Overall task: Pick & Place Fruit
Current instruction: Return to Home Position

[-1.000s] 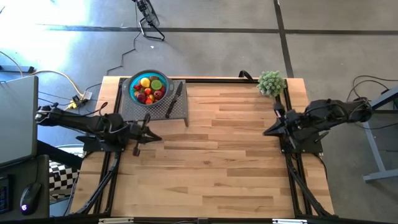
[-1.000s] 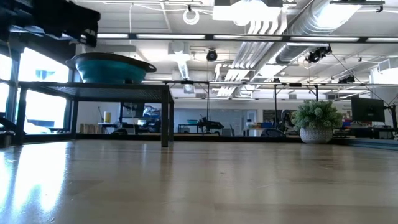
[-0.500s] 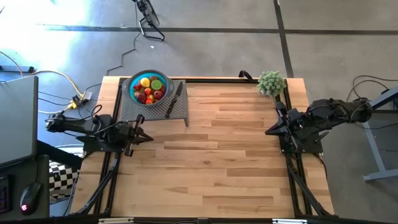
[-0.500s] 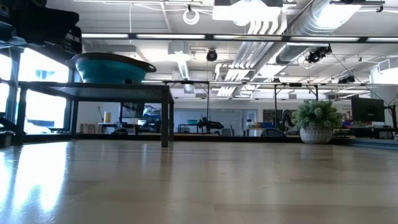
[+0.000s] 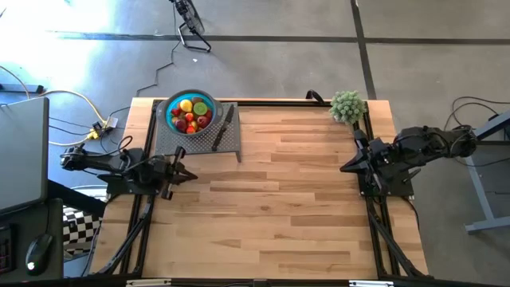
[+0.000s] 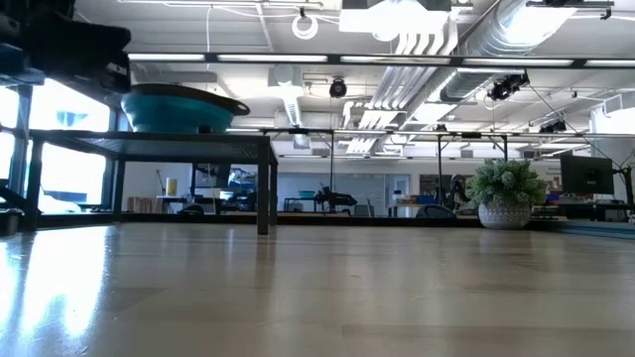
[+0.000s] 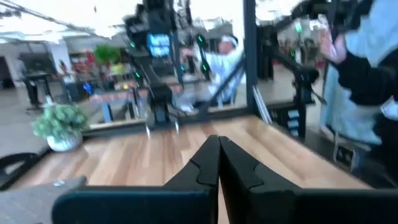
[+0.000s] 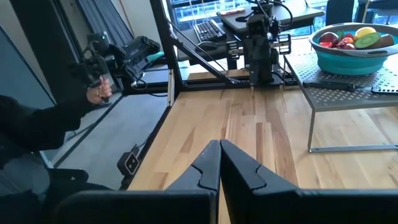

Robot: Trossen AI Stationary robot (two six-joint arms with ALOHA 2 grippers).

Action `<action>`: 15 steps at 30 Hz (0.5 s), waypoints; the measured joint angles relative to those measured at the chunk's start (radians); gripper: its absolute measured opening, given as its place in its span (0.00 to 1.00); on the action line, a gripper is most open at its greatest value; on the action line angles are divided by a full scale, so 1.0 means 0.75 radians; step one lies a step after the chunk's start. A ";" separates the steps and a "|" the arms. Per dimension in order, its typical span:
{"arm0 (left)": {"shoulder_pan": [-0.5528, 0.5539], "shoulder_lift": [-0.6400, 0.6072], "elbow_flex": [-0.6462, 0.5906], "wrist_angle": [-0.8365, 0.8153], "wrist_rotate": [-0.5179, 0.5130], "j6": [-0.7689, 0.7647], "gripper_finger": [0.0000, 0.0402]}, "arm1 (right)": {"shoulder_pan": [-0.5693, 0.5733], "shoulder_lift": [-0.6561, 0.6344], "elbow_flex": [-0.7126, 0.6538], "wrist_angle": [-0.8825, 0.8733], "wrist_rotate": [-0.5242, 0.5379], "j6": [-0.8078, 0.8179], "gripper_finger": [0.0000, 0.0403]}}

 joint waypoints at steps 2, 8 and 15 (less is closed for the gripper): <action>0.000 -0.003 -0.006 -0.002 -0.028 -0.028 0.00 | 0.000 -0.006 0.000 0.001 0.001 0.000 0.01; 0.000 -0.002 -0.008 -0.054 -0.062 0.021 0.00 | -0.001 -0.052 0.000 -0.021 0.009 -0.021 0.01; 0.001 0.004 -0.005 -0.154 -0.078 -0.045 0.00 | -0.003 -0.243 0.000 -0.028 0.052 -0.040 0.01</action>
